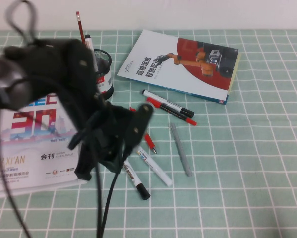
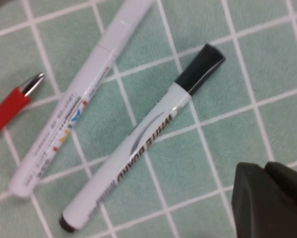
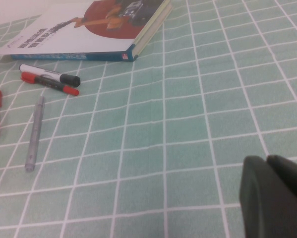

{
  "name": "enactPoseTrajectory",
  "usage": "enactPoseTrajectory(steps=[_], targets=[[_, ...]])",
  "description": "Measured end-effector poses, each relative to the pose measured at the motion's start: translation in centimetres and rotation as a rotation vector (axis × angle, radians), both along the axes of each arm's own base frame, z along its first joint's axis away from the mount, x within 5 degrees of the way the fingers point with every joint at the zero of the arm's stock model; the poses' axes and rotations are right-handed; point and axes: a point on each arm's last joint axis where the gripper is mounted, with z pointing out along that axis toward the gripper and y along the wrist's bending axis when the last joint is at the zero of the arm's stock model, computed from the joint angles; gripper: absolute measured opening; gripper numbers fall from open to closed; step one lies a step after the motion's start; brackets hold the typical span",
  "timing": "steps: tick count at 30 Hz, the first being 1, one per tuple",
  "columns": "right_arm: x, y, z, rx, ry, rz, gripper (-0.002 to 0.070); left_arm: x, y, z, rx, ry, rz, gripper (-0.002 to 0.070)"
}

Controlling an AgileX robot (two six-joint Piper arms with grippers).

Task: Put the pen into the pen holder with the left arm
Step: Pick up the pen on the table

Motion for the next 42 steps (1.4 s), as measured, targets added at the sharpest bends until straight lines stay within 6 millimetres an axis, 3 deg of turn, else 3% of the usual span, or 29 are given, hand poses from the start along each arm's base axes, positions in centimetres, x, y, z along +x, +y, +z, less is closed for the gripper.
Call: enactPoseTrajectory(steps=[6,14,16,20,24,42], targets=[[0.0,0.0,0.0,0.0,0.0,0.0,-0.002,1.2,-2.3,-1.6,0.079,-0.03,-0.156,0.0],[0.0,0.0,0.0,0.0,0.0,0.0,-0.002,2.2,-2.9,-2.1,0.08,-0.077,-0.187,0.0025],[0.0,0.0,0.0,0.0,0.0,0.0,-0.002,2.5,-3.1,-2.5,0.084,-0.087,-0.187,0.0079],[0.0,0.0,0.0,0.0,0.0,0.0,-0.002,2.9,-3.3,-3.2,0.082,-0.105,-0.185,0.0256],[0.0,0.0,0.0,0.0,0.0,0.0,-0.002,3.3,-3.4,-3.9,0.094,-0.114,-0.203,0.0328],[0.0,0.0,0.0,0.0,0.0,0.0,-0.002,4.4,-3.6,-6.9,0.144,-0.131,-0.271,0.0344]])
